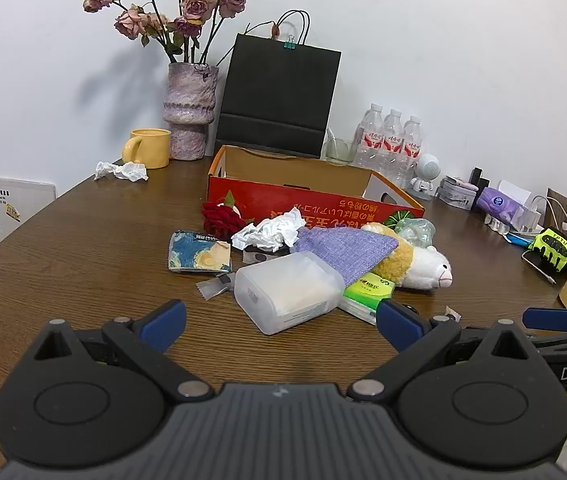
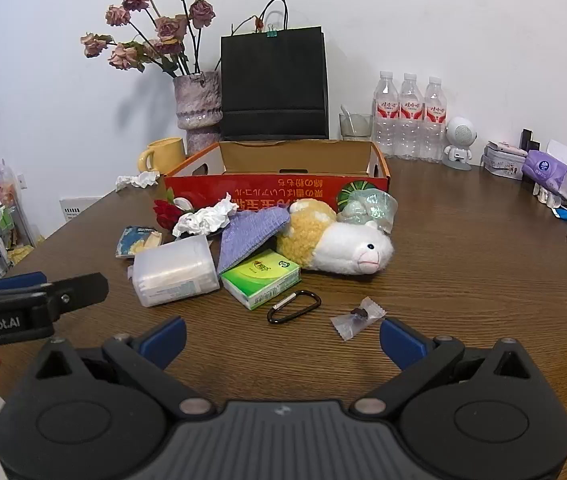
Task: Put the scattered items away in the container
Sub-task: 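Grasp the clear candy packet with the right tool while the left tool grasps the white plastic box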
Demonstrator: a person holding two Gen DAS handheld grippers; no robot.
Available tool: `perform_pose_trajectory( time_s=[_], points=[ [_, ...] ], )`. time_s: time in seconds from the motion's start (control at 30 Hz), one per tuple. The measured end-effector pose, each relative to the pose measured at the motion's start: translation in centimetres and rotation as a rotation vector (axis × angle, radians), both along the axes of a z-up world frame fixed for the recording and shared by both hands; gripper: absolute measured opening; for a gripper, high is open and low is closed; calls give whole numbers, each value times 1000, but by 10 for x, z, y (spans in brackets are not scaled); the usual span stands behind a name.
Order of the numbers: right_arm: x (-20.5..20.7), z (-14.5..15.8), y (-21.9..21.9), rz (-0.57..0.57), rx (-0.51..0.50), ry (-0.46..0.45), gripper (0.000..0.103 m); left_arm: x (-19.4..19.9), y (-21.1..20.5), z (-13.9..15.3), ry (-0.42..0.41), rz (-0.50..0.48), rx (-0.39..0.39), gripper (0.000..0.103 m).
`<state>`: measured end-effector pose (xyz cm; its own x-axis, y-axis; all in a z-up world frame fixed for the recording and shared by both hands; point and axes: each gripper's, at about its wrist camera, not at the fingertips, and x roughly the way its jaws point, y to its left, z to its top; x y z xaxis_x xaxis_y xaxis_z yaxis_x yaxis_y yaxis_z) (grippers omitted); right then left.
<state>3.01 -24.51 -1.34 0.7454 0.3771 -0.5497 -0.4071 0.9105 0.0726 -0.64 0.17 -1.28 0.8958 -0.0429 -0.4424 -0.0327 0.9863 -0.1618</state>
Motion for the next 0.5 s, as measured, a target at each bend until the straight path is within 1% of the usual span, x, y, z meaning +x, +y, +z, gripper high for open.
perform_pose_trajectory(
  time_s=[0.5],
  points=[
    [6,-2,3,5,-11,14,103,6,1,-2,16,0,-2,103]
  ],
)
